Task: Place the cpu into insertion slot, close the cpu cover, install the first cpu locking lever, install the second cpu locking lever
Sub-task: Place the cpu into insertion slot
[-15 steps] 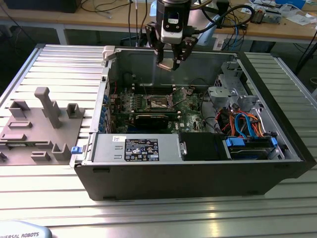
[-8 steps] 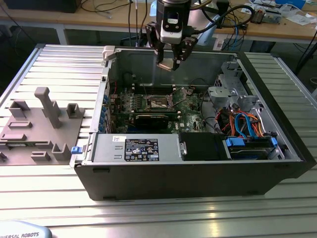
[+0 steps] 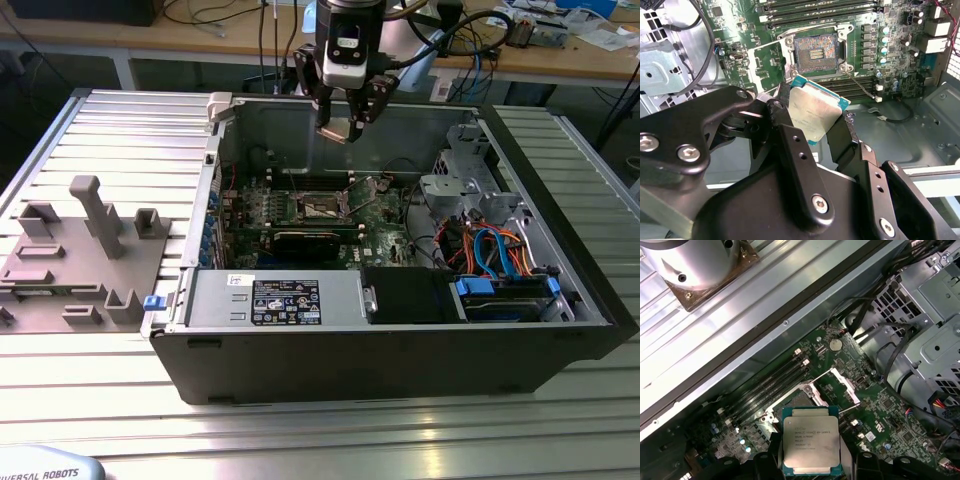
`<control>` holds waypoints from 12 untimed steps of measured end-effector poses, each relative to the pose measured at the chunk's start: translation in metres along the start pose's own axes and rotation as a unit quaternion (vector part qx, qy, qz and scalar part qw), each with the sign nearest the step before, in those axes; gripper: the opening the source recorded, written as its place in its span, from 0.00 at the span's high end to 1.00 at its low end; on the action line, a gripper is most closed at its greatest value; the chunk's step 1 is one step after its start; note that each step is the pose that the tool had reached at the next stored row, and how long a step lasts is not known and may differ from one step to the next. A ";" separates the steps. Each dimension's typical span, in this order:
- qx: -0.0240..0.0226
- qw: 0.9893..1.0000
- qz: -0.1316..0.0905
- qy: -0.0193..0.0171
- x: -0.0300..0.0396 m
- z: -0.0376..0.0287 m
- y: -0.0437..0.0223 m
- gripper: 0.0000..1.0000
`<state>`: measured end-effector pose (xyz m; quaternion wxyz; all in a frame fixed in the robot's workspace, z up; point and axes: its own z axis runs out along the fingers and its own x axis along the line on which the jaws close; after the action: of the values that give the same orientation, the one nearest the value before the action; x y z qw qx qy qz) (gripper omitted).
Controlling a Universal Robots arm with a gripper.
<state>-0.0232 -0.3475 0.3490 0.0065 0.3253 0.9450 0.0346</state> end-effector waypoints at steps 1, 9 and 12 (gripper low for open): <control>0.000 1.000 0.001 0.000 0.0000 0.0000 0.0000 0.46; 0.000 1.000 0.008 -0.001 0.0000 0.0002 0.0000 0.46; 0.000 1.000 0.011 -0.001 0.0000 0.0002 0.0000 0.46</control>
<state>-0.0232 -0.3475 0.3487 0.0069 0.3358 0.9413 0.0345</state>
